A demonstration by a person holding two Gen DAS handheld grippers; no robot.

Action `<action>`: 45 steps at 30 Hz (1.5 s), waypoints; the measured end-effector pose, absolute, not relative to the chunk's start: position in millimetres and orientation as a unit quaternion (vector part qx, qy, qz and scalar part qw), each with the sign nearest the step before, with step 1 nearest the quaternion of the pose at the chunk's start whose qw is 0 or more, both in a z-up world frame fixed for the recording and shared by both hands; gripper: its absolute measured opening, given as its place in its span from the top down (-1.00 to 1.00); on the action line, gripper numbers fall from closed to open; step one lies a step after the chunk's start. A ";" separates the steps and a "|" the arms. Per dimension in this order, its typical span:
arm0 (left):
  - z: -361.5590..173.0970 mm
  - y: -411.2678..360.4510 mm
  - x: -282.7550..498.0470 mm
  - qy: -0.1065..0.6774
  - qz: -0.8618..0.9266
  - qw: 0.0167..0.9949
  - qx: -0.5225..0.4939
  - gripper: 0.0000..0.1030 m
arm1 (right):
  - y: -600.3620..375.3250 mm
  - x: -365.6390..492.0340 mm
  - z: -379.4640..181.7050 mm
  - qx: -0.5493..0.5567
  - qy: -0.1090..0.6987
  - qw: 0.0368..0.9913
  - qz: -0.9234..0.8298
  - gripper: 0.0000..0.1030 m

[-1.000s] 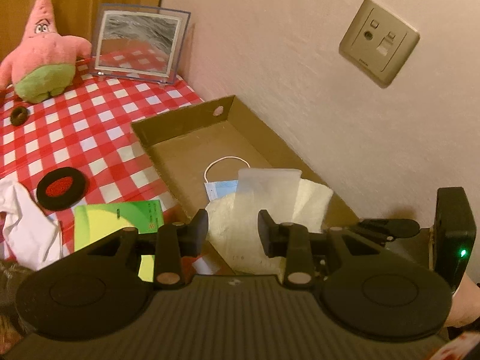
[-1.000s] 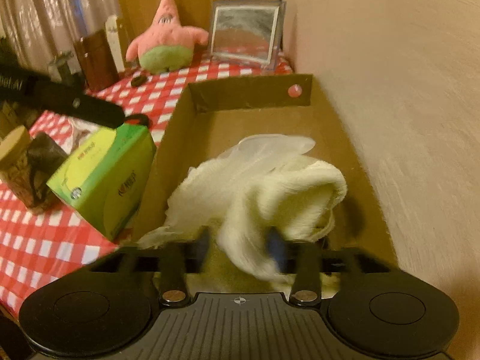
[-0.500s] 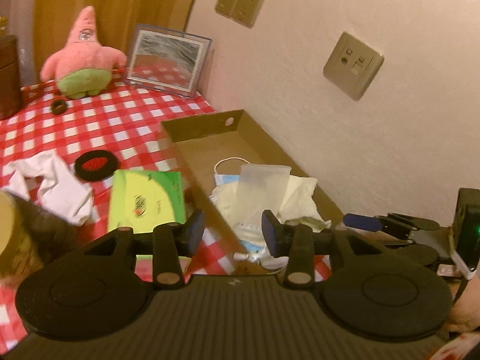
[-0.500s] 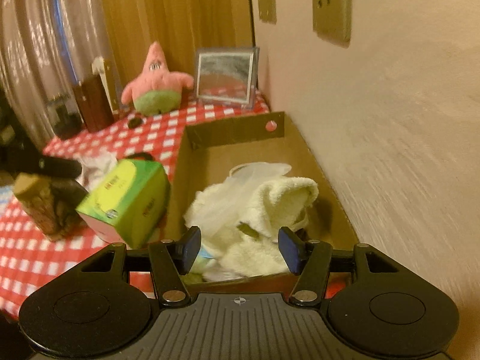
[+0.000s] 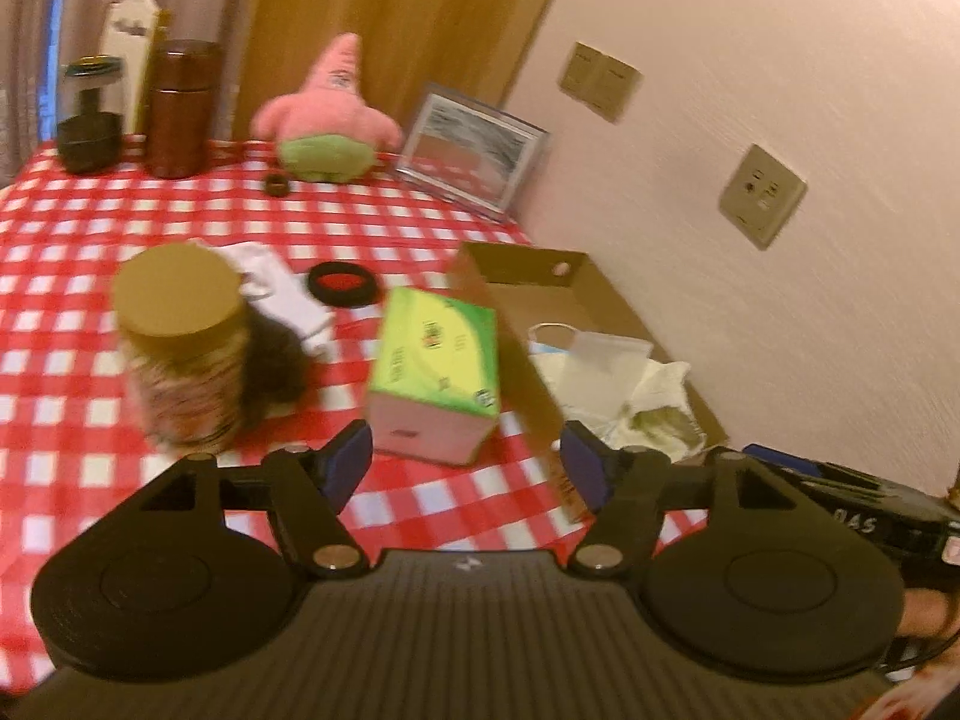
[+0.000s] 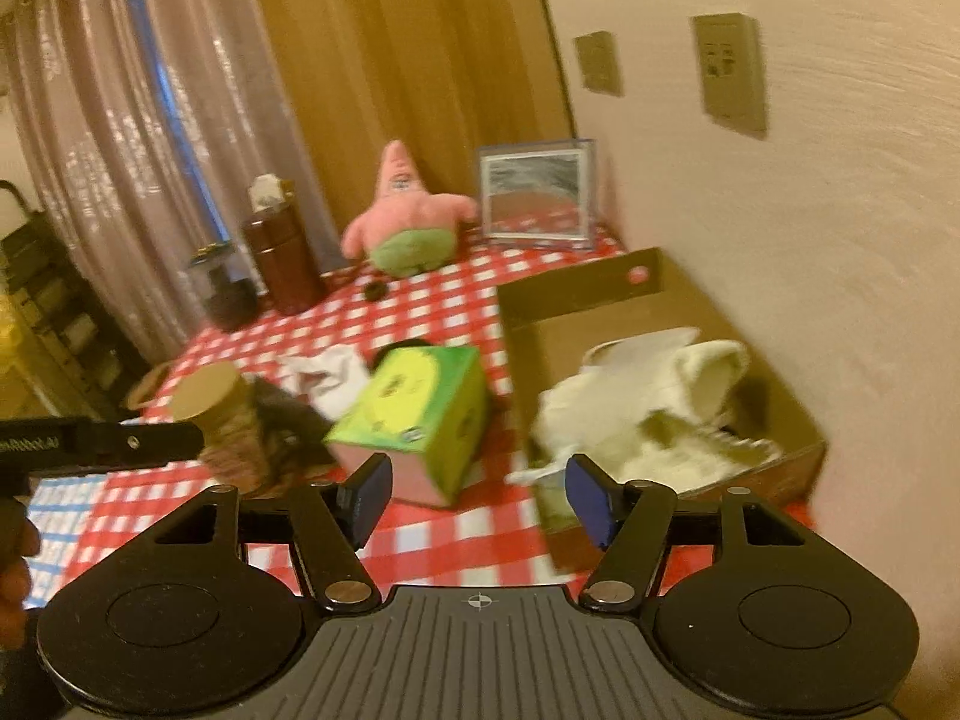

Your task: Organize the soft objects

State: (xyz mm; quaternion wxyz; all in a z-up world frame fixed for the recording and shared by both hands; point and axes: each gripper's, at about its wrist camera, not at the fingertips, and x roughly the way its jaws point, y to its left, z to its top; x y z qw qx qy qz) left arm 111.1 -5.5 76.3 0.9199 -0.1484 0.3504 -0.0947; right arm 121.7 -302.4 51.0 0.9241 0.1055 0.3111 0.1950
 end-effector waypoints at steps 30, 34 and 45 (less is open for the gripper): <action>70.6 69.8 47.0 0.331 0.007 0.935 -0.131 -0.68 | -245.2 98.6 52.3 0.076 0.324 0.912 0.238 -0.39; 70.5 69.4 48.6 0.333 0.005 0.935 -0.125 -0.68 | -244.0 101.6 52.3 0.070 0.324 0.913 0.239 -0.39; 79.7 78.2 73.6 0.339 -0.012 0.935 -0.102 -0.68 | -235.8 128.8 58.3 0.040 0.318 0.913 0.252 -0.39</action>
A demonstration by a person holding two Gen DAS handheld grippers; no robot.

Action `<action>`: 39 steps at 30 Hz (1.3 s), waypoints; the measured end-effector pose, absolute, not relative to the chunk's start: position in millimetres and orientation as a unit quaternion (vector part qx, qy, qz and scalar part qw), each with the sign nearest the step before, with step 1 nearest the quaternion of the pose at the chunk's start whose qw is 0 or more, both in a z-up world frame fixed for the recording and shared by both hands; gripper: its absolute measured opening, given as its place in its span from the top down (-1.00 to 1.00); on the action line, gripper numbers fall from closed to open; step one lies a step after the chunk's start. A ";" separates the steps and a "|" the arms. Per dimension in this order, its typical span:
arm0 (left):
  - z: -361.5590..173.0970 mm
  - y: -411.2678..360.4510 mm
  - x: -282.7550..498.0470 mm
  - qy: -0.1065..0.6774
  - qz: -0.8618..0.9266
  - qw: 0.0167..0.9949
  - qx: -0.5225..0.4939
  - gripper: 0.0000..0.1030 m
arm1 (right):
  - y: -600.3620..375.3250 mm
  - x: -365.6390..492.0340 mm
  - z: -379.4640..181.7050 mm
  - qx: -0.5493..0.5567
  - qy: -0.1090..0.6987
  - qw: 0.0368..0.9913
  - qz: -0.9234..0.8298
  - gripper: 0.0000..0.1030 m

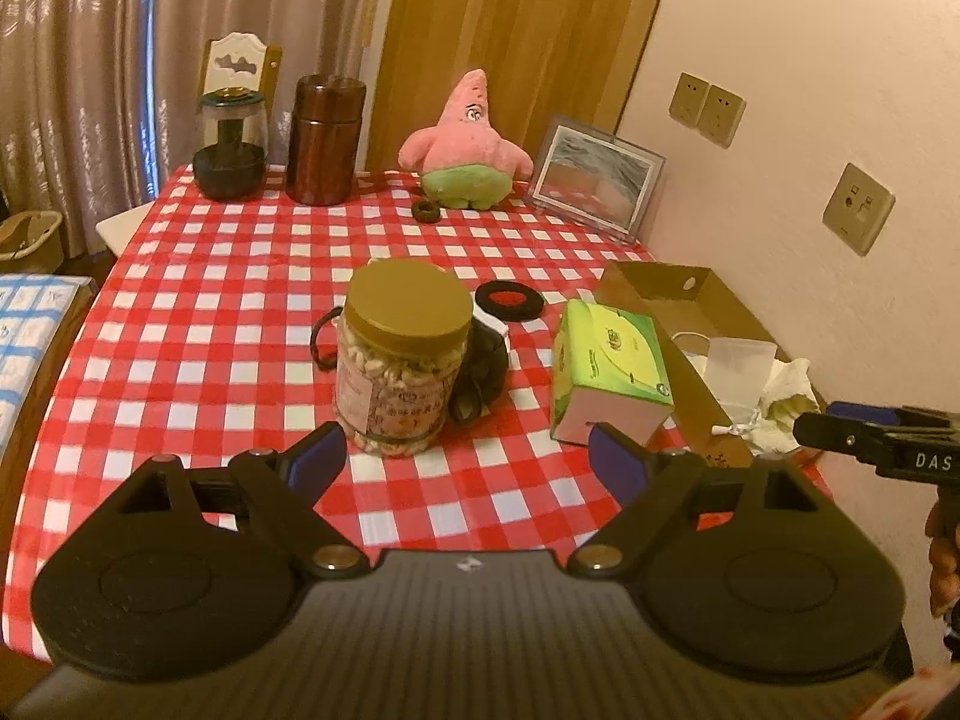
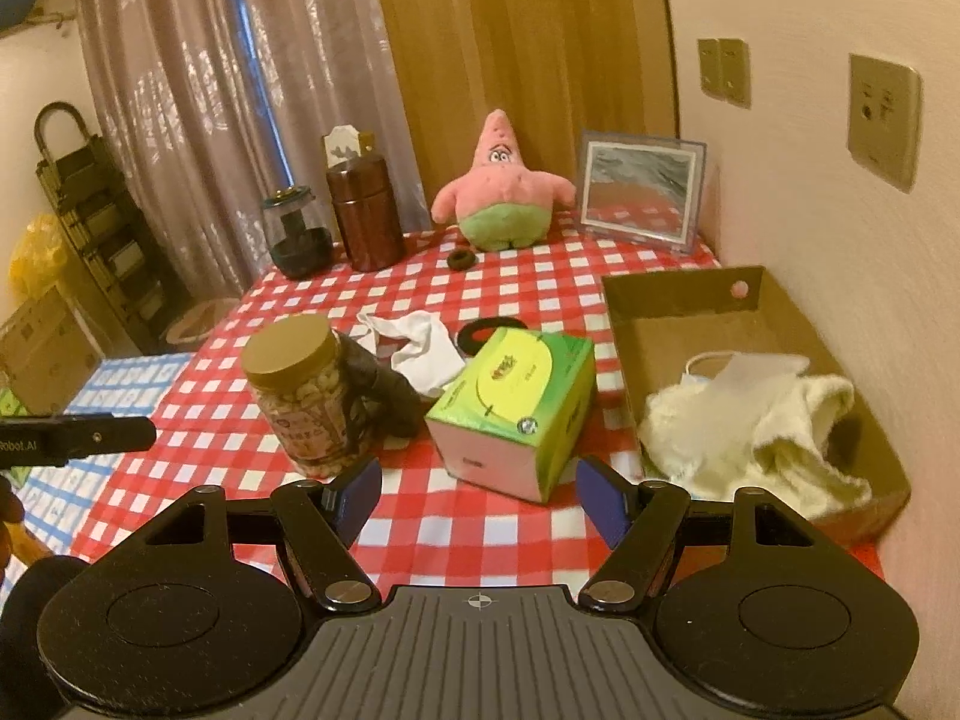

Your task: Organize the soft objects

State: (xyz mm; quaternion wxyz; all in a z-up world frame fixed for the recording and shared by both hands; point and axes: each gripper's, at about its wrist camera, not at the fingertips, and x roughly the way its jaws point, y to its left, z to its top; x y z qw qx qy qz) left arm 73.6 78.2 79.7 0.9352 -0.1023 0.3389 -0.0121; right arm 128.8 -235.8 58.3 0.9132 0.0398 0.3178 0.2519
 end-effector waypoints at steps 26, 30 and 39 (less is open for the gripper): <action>97.6 144.1 230.6 0.366 -0.051 0.928 -0.040 -0.68 | -167.9 267.4 59.8 -0.095 0.313 0.871 0.367 -0.39; 85.5 151.7 247.8 0.379 -0.057 0.923 -0.038 -0.68 | -136.4 273.2 39.6 -0.149 0.317 0.833 0.429 -0.39; 68.3 175.3 274.5 0.390 -0.055 0.919 -0.029 -0.68 | -73.5 294.6 -9.6 -0.254 0.321 0.767 0.494 -0.39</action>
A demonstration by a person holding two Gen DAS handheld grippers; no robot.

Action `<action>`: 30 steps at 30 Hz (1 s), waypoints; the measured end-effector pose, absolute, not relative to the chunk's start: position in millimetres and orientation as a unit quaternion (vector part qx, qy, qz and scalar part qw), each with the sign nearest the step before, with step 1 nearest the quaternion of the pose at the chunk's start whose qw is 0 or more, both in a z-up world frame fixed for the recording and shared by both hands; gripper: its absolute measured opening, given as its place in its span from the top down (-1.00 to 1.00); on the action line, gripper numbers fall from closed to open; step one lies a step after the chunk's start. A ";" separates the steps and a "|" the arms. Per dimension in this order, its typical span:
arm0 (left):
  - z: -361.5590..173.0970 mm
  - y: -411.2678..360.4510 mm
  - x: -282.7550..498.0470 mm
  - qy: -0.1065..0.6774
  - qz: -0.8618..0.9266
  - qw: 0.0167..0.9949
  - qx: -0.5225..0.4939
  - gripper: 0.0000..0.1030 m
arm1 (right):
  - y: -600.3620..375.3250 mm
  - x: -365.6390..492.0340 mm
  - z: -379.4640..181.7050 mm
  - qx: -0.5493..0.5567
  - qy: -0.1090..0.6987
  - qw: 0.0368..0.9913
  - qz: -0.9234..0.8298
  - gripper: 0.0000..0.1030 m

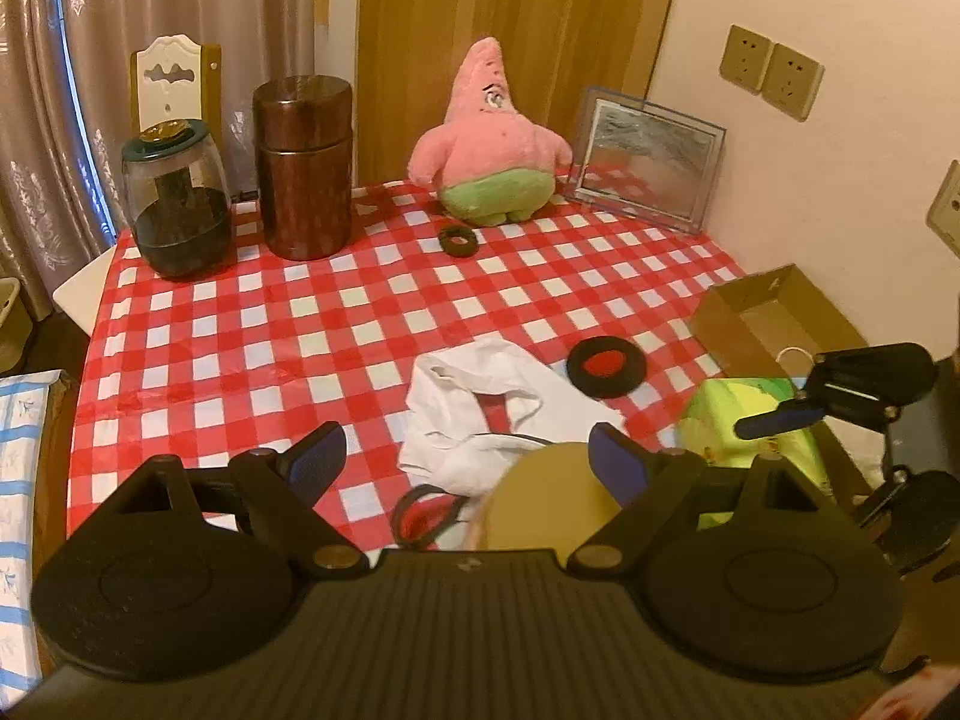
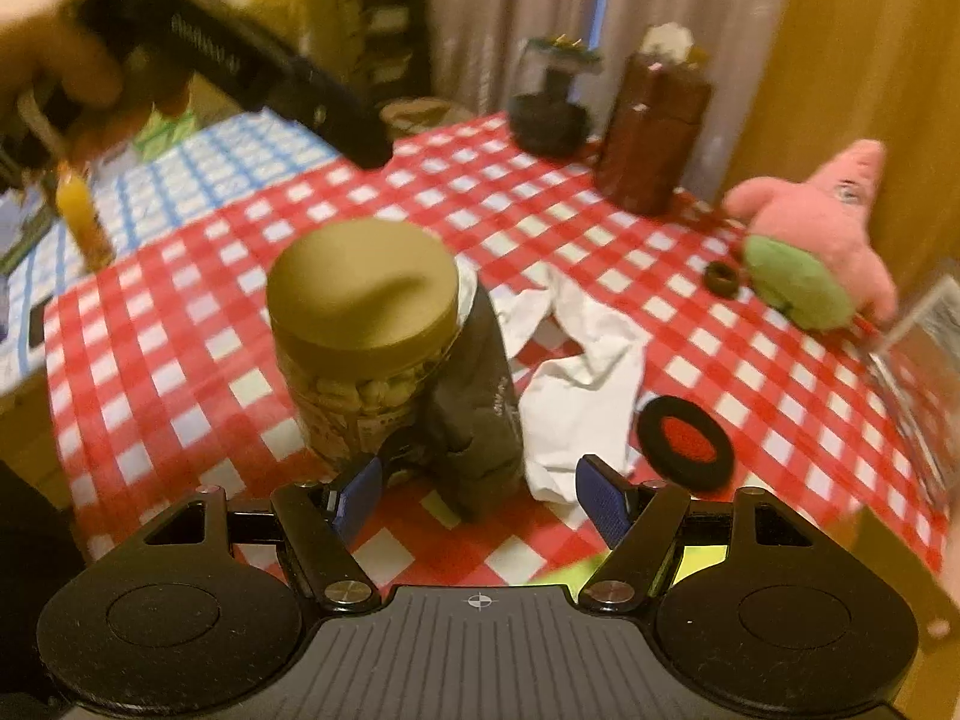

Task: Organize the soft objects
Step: 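Grasp the white cloth with the left gripper while the right gripper grasps the grey cap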

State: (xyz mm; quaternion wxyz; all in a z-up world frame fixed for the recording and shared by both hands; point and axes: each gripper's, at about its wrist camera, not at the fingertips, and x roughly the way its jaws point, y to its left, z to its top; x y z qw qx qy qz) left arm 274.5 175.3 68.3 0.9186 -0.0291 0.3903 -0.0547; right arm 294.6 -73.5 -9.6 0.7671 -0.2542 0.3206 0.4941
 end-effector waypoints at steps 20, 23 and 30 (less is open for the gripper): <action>52.6 201.2 297.4 0.393 -0.042 0.918 -0.040 -0.68 | -47.0 324.1 -28.1 -0.282 0.281 0.762 0.510 0.85; 58.5 200.9 297.2 0.390 -0.038 0.919 -0.038 -0.68 | -56.8 324.0 -7.5 -0.264 0.257 0.788 0.493 0.85; 67.8 197.3 307.9 0.388 -0.041 0.920 -0.026 -0.68 | -87.6 336.3 41.7 -0.212 0.217 0.854 0.423 0.86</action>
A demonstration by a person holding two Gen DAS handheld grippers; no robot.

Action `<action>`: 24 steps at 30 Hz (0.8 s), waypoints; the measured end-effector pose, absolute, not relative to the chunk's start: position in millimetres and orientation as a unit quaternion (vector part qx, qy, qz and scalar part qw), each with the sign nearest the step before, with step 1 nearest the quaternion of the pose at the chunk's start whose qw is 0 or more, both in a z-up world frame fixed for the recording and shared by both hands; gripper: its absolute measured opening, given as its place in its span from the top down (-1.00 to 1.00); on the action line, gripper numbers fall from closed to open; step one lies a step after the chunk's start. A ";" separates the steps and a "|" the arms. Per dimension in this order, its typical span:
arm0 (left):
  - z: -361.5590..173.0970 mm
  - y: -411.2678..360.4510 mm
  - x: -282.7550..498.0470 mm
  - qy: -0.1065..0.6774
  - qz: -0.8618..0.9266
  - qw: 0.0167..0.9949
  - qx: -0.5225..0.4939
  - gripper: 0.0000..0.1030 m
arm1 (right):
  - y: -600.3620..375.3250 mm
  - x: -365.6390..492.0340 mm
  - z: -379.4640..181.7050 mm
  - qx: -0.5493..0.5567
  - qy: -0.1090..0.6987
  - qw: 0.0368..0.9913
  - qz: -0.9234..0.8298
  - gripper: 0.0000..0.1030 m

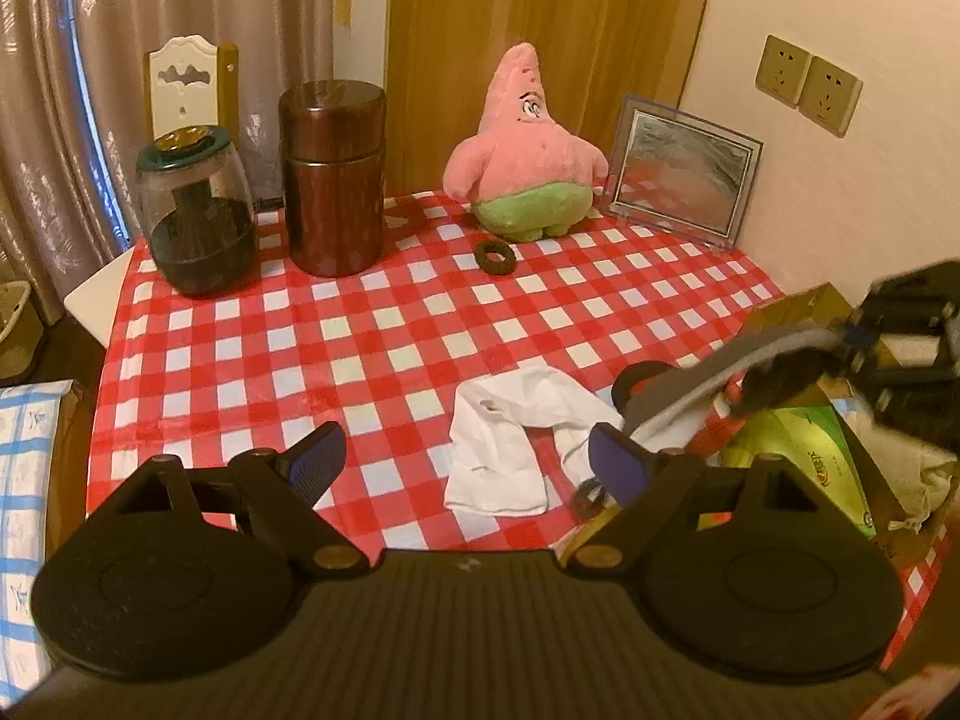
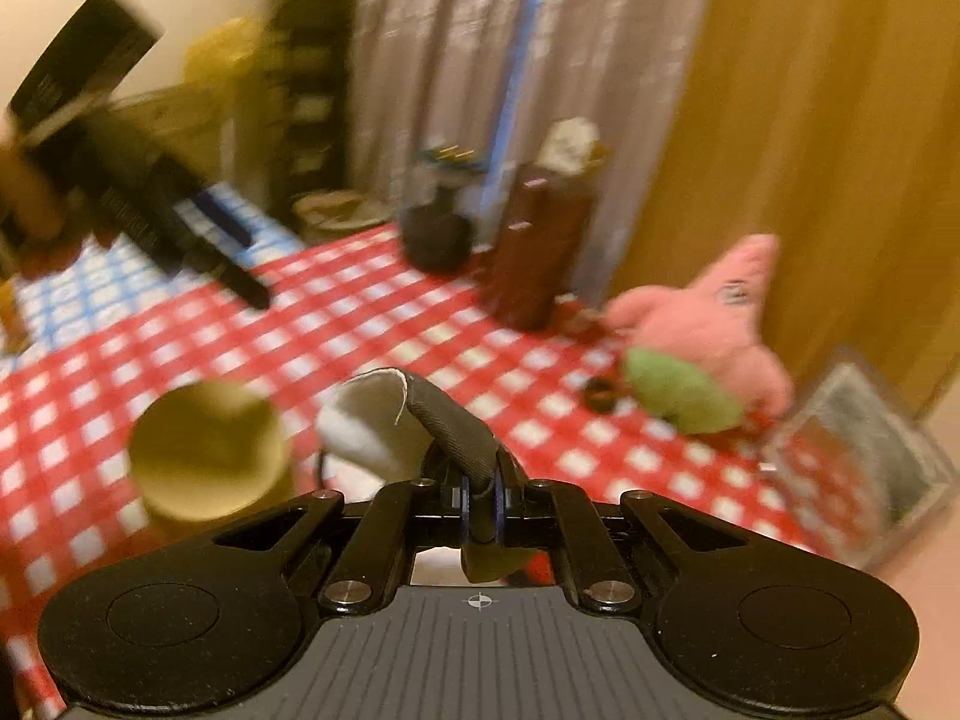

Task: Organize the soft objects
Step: 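Grasp the white cloth with the left gripper while the right gripper grasps the grey cap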

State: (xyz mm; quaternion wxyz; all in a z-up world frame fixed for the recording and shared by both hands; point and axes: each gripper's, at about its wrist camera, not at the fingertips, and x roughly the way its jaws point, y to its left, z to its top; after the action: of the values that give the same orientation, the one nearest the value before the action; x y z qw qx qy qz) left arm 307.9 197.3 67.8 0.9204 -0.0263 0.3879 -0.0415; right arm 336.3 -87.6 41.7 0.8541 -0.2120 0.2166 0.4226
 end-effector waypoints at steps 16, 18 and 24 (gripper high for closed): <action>-9.6 172.2 410.9 0.482 -0.086 0.871 -0.031 -0.61 | -122.1 385.4 19.9 -0.188 0.258 0.901 0.293 0.86; -21.1 171.3 425.0 0.497 -0.090 0.862 -0.041 -0.61 | -125.4 389.7 13.9 -0.187 0.264 0.900 0.290 0.86; -45.9 169.9 458.8 0.528 -0.099 0.841 -0.062 -0.61 | -133.0 400.6 3.9 -0.171 0.279 0.903 0.280 0.86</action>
State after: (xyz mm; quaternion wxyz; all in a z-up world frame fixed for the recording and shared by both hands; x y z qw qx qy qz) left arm 458.8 169.9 -45.9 0.8410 -0.0616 0.5284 -0.0986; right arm 400.6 -133.0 3.9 0.9026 -0.1708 0.2786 0.2803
